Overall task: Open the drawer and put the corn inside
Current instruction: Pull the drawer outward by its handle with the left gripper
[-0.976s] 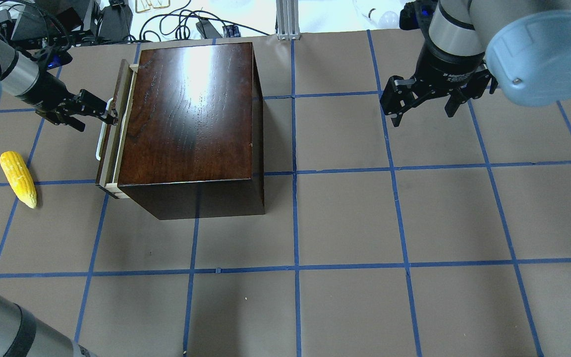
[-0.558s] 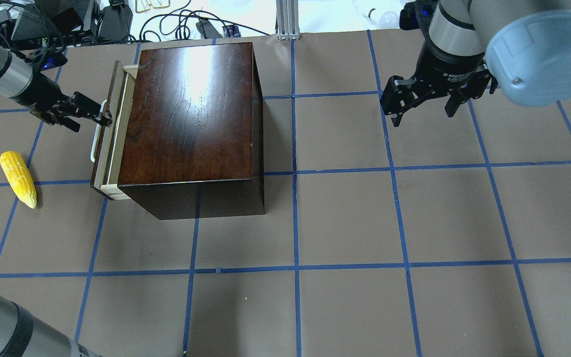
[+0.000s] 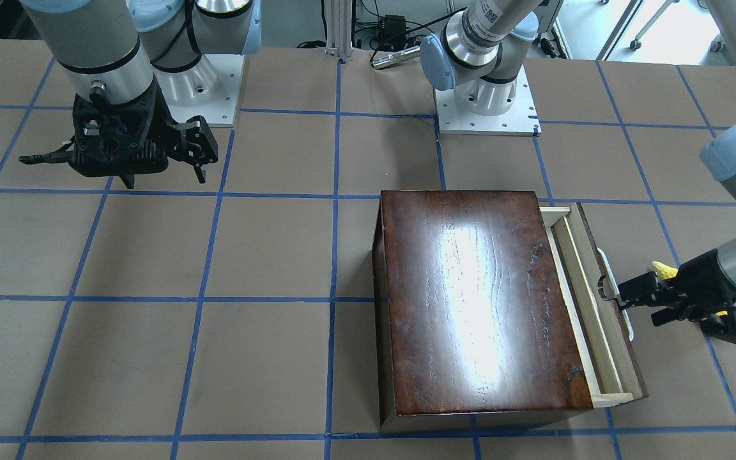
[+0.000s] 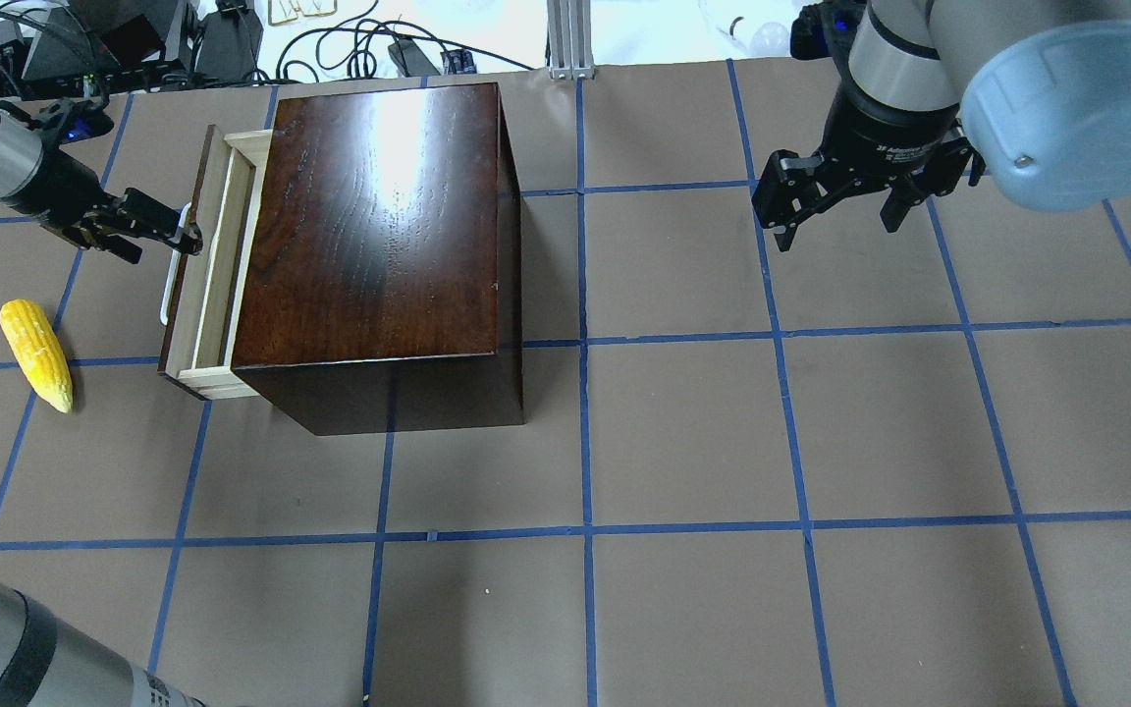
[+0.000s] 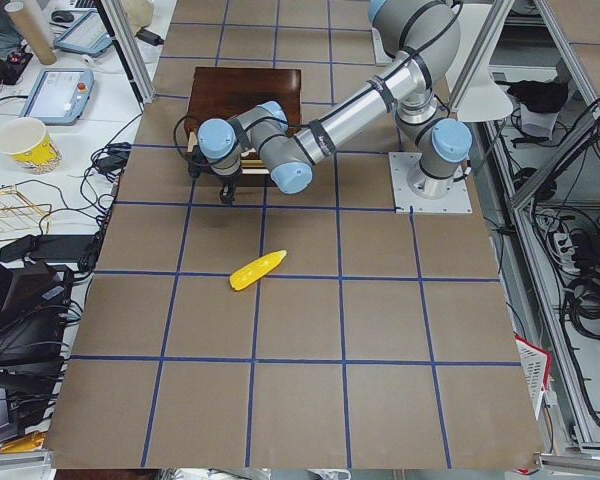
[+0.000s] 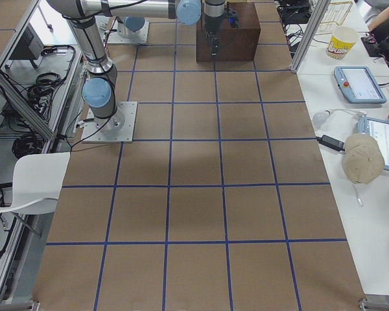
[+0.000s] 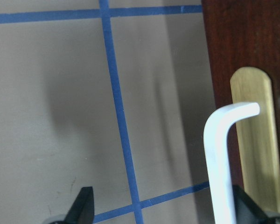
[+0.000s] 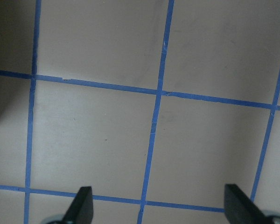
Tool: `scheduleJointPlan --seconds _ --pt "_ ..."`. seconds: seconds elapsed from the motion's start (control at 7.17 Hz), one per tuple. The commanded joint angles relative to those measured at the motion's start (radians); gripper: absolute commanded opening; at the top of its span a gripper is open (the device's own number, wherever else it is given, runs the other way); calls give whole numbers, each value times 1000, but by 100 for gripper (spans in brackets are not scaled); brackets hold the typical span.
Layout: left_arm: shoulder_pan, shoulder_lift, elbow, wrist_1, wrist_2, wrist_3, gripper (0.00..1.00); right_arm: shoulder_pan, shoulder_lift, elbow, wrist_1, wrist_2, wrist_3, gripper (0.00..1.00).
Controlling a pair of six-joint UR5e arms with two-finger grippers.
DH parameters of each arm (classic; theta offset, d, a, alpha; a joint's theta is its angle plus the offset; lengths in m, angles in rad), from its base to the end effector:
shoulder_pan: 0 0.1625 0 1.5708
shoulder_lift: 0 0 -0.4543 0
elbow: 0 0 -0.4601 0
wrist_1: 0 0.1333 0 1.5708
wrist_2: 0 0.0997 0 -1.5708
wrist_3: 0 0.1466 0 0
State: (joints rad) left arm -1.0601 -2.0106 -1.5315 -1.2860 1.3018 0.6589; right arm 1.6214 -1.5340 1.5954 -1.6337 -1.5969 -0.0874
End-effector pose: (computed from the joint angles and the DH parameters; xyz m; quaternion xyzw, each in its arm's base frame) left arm 0.1918 -0.6947 0.2423 -0.0655 -0.9872 0.0261 0.1433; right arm 0.1584 -0.5686 0.4419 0.0689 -0.9975 0.0005 0.0131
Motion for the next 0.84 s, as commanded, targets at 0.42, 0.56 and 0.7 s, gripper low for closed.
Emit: scheduleJointPlan --seconds 0.42,0.56,0.7 --pt "8 -20 37 -1 31 42 100 -3 0 0 0 0 0 100" --pt "8 -20 40 -1 33 42 100 0 0 0 0 0 0 100" --pt "23 -20 40 -1 31 42 100 0 0 0 0 0 0 100"
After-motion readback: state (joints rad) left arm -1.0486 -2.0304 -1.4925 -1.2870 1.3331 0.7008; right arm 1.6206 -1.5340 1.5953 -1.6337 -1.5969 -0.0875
